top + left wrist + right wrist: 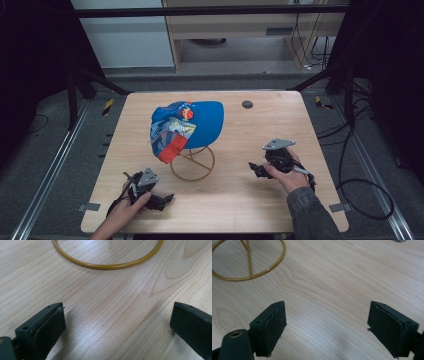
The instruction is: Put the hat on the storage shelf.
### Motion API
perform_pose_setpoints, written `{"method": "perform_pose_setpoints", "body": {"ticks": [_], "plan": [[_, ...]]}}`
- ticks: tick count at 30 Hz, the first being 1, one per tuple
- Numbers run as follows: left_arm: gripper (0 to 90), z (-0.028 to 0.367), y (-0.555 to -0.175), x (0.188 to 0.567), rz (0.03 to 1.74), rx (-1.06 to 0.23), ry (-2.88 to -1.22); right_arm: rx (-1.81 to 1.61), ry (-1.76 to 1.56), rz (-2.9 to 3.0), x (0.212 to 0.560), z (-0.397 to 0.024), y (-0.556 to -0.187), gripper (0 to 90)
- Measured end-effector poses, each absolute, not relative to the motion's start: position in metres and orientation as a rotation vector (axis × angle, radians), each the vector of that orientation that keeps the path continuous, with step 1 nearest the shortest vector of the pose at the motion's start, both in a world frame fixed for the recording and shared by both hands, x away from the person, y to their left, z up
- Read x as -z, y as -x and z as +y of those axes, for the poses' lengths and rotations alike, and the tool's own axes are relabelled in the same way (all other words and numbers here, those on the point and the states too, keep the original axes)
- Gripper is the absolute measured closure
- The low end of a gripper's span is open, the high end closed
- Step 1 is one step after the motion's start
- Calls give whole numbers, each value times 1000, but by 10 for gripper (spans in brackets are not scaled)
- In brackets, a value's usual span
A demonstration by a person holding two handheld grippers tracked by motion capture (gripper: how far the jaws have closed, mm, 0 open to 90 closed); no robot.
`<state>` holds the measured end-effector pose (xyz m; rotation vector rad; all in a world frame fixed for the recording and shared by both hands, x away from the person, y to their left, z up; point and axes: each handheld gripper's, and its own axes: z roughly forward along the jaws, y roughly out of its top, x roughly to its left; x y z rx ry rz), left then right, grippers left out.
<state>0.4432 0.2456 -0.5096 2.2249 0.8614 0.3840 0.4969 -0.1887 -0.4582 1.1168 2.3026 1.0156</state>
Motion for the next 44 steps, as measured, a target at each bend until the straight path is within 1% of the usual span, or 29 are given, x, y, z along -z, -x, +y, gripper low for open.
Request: {"method": "perform_pose_setpoints", "body": {"ticks": [8, 17, 21, 29, 44], "plan": [[0, 246, -443, 510, 861, -384, -2225, -1049, -1150, 2321, 483, -171, -503, 172], [0, 246, -443, 510, 862, -385, -2224, -1045, -1206, 2325, 501, -156, -504, 117], [0, 246, -443, 510, 862, -385, -2225, -1055, -1230, 2314, 504, -153, -505, 119], [0, 246, -443, 510, 862, -385, -2224, -1024, -1221, 2293, 510, -146, -505, 78], [0, 246, -443, 510, 862, -385, -2224, -988, -1214, 2270, 511, -140, -499, 73]]}}
